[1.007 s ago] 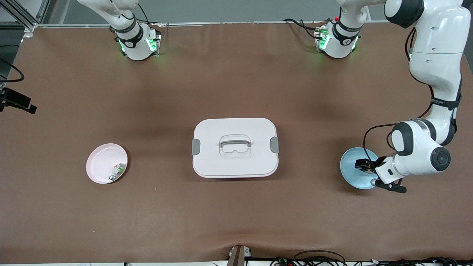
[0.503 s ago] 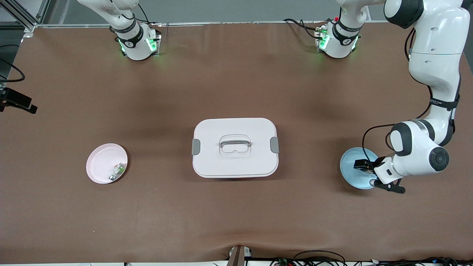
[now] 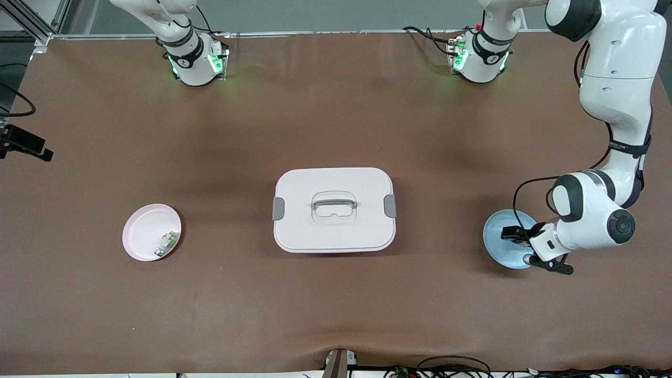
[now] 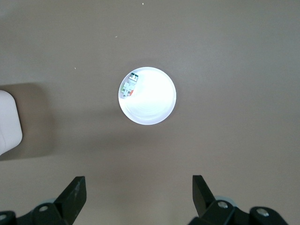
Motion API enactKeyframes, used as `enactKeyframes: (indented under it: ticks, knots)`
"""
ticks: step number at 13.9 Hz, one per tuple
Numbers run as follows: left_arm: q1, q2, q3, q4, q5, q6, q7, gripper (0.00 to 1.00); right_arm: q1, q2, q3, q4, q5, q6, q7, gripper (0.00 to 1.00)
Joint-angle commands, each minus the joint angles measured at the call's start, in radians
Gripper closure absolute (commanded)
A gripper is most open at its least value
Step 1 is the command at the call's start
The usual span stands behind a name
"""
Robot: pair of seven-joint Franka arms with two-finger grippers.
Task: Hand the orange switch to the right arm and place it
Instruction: 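Close the left gripper on the orange-and-black switch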
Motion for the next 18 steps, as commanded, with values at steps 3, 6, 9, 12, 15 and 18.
enactKeyframes:
  ticks: [3, 6, 9, 12, 15, 18]
  knots:
    - [0.007, 0.001, -0.007, -0.006, -0.022, 0.014, 0.018, 0.0, 0.004, -0.004, 0.0, -0.001, 0.002, -0.007, 0.016, 0.0]
    - [0.008, 0.0, -0.007, -0.008, -0.022, 0.016, 0.018, 0.25, 0.004, -0.004, 0.0, -0.001, 0.002, -0.005, 0.017, 0.0]
    - [0.008, -0.002, -0.007, -0.011, -0.023, 0.014, 0.017, 0.56, 0.004, -0.004, 0.0, -0.001, 0.002, -0.005, 0.016, 0.0]
    - [0.018, -0.007, -0.007, -0.012, -0.025, 0.011, 0.012, 0.71, 0.004, -0.004, -0.002, -0.001, 0.002, -0.007, 0.016, 0.0]
    - [0.018, -0.042, -0.007, -0.012, -0.032, -0.021, -0.05, 0.71, 0.009, -0.004, -0.002, -0.001, -0.004, -0.007, 0.014, 0.0]
    - [0.008, -0.111, -0.007, -0.009, -0.036, -0.078, -0.252, 0.71, 0.009, -0.004, -0.002, -0.001, -0.012, -0.005, 0.014, 0.0]
